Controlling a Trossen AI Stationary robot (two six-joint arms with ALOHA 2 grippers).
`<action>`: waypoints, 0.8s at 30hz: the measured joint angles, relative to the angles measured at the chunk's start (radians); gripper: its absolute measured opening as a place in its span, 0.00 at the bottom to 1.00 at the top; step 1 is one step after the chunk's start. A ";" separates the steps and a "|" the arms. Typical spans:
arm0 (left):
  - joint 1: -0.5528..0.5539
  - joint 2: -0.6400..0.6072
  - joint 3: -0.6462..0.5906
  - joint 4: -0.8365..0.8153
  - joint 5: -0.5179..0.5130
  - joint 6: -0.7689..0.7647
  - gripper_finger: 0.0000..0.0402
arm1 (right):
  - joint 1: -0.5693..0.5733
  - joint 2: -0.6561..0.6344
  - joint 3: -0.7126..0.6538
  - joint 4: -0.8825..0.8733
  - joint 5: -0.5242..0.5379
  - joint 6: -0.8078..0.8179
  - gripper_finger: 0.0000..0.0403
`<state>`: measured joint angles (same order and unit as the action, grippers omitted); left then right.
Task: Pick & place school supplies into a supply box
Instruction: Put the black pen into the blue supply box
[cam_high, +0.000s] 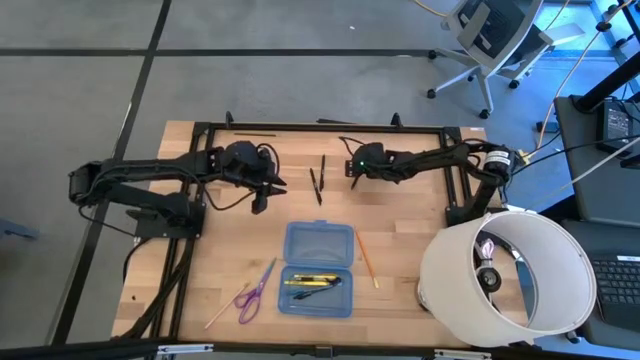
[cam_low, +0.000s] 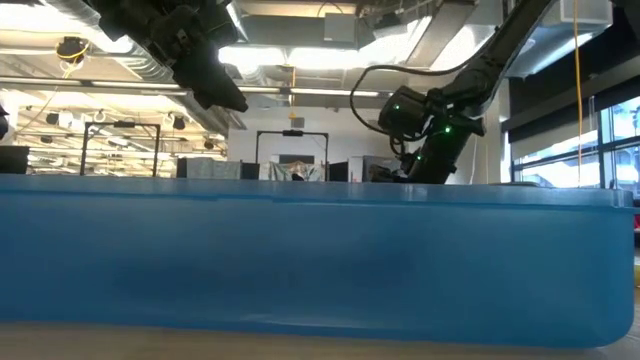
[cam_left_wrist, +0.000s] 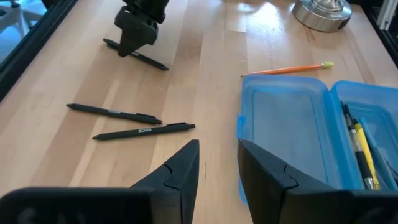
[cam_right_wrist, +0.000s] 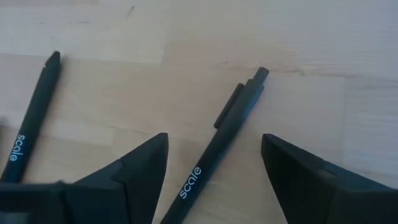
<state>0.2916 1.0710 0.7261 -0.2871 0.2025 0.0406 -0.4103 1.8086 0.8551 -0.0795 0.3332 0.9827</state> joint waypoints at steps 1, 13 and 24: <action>0.000 0.000 0.000 0.000 0.000 0.000 0.26 | 0.000 0.001 0.001 -0.006 -0.002 -0.001 0.65; -0.001 0.000 0.000 0.000 0.001 -0.001 0.26 | -0.002 0.004 0.000 -0.072 -0.031 -0.160 0.42; -0.002 0.000 0.000 0.000 0.001 -0.031 0.26 | 0.011 0.002 -0.001 -0.076 -0.150 -0.384 0.25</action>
<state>0.2897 1.0710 0.7261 -0.2874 0.2035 0.0099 -0.3992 1.8111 0.8539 -0.1551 0.1832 0.5989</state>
